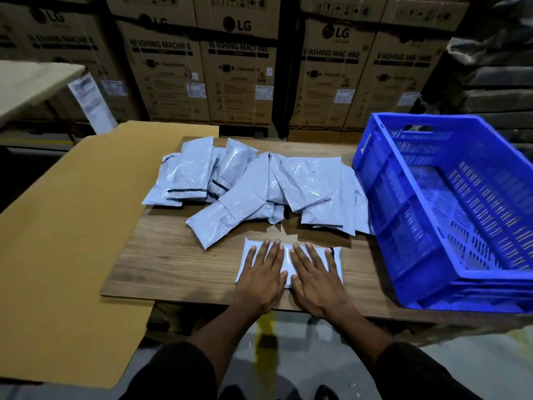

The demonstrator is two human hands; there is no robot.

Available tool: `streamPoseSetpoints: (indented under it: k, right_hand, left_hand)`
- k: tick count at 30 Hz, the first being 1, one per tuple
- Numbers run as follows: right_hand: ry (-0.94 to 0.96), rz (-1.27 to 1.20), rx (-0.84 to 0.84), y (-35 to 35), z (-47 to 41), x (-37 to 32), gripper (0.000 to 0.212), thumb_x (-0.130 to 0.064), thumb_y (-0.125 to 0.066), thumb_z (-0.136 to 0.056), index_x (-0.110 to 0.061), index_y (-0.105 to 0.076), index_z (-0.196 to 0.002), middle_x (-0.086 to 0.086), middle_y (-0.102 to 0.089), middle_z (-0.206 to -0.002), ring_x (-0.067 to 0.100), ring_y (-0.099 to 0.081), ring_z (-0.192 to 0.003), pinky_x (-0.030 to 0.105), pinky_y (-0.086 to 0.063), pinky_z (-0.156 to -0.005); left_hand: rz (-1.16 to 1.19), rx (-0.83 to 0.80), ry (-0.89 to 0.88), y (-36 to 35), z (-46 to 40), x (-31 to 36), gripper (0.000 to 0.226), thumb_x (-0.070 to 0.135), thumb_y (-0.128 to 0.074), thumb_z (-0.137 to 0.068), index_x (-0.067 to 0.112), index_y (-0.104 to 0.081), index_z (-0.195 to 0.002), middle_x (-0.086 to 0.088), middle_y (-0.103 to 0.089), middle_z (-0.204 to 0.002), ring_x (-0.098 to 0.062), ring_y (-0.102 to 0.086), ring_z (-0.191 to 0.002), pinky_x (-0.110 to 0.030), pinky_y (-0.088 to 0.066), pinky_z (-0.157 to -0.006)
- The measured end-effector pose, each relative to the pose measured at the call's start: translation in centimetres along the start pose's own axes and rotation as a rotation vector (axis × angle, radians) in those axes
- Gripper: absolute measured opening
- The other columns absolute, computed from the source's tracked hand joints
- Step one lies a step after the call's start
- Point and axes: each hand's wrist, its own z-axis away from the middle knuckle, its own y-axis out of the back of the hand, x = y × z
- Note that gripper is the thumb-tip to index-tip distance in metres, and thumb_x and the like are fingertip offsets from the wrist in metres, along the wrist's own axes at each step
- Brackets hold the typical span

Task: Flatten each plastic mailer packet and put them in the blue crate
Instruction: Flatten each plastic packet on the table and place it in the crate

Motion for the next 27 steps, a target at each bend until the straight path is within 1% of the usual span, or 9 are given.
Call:
streamPoseSetpoints:
  k: [6,13,16,19,21,23,24,25,27]
  right_hand:
    - [-0.002,0.013,-0.001,-0.1,-0.3,-0.1,0.060,-0.042,-0.033,-0.097,-0.016,-0.043,-0.150,0.000,-0.037,-0.158,0.025,-0.029,-0.148,0.056,-0.007,-0.118]
    - [-0.005,0.019,-0.015,-0.2,-0.4,-0.1,0.060,-0.043,-0.031,-0.097,-0.015,-0.044,-0.149,0.001,-0.039,-0.157,0.026,-0.031,-0.147,0.058,-0.010,-0.116]
    - [-0.015,0.016,-0.031,-0.1,-0.4,-0.1,0.059,-0.044,-0.032,-0.097,-0.016,-0.047,-0.147,0.001,-0.041,-0.156,0.025,-0.035,-0.145,0.056,-0.009,-0.115]
    - [-0.025,0.025,-0.061,-0.1,-0.5,-0.1,0.060,-0.046,-0.030,-0.098,-0.017,-0.045,-0.149,0.000,-0.038,-0.157,0.025,-0.033,-0.146,0.055,-0.005,-0.115]
    - [-0.026,0.025,-0.087,0.0,-0.5,0.0,0.063,-0.048,-0.024,-0.098,-0.018,-0.039,-0.152,-0.001,-0.031,-0.161,0.024,-0.026,-0.149,0.054,0.000,-0.116]
    - [-0.019,0.014,-0.107,-0.1,-0.6,0.1,0.066,-0.049,-0.019,-0.098,-0.018,-0.031,-0.155,-0.002,-0.021,-0.164,0.023,-0.016,-0.152,0.052,0.007,-0.116]
    - [-0.017,0.011,-0.109,-0.2,-0.6,0.1,0.067,-0.049,-0.017,-0.098,-0.018,-0.029,-0.156,-0.003,-0.017,-0.165,0.023,-0.013,-0.152,0.051,0.009,-0.116]
    - [-0.020,0.009,-0.111,-0.1,-0.7,0.1,0.067,-0.049,-0.018,-0.098,-0.018,-0.028,-0.156,-0.003,-0.015,-0.165,0.023,-0.012,-0.153,0.050,0.009,-0.116]
    - [-0.019,0.006,-0.118,0.1,-0.7,0.1,0.068,-0.050,-0.016,-0.098,-0.018,-0.025,-0.157,-0.003,-0.012,-0.165,0.023,-0.011,-0.153,0.050,0.010,-0.115]
  left_hand:
    - [0.002,-0.012,0.007,0.0,-0.1,0.0,0.060,0.040,-0.025,-0.104,0.007,-0.038,-0.153,-0.010,-0.033,-0.162,-0.029,-0.023,-0.152,-0.050,-0.013,-0.121]
    - [0.003,-0.062,0.027,0.2,0.0,0.1,0.060,0.041,-0.024,-0.106,0.008,-0.036,-0.154,-0.011,-0.030,-0.163,-0.029,-0.021,-0.153,-0.051,-0.015,-0.122]
    - [0.019,-0.089,0.026,0.2,0.0,0.1,0.060,0.042,-0.026,-0.104,0.009,-0.040,-0.152,-0.011,-0.034,-0.161,-0.031,-0.026,-0.151,-0.050,-0.014,-0.121]
    - [0.039,-0.099,0.023,0.2,-0.3,0.1,0.061,0.043,-0.027,-0.102,0.009,-0.047,-0.148,-0.010,-0.040,-0.158,-0.033,-0.034,-0.147,-0.049,-0.018,-0.120]
    - [0.062,-0.132,0.018,0.6,-0.4,-0.3,0.067,0.048,-0.020,-0.101,0.011,-0.042,-0.152,-0.007,-0.033,-0.162,-0.033,-0.026,-0.150,-0.049,-0.014,-0.123]
    - [0.148,-0.157,0.021,1.0,-0.5,-0.7,0.079,0.054,-0.001,-0.095,0.013,-0.023,-0.159,-0.002,-0.012,-0.167,-0.027,-0.003,-0.155,-0.042,0.002,-0.123]
    - [0.208,-0.155,0.062,1.2,-0.5,-0.8,0.083,0.054,0.006,-0.092,0.013,-0.019,-0.160,0.000,-0.009,-0.168,-0.024,0.001,-0.155,-0.038,0.006,-0.122]
    - [0.236,-0.124,0.099,1.3,-0.5,-1.0,0.085,0.052,0.008,-0.091,0.011,-0.023,-0.159,-0.002,-0.015,-0.167,-0.023,-0.003,-0.156,-0.036,0.006,-0.123]
    - [0.196,-0.047,0.133,2.1,-0.3,-1.4,0.075,0.041,-0.006,-0.098,0.003,-0.047,-0.147,-0.011,-0.043,-0.155,-0.027,-0.032,-0.149,-0.036,-0.008,-0.124]
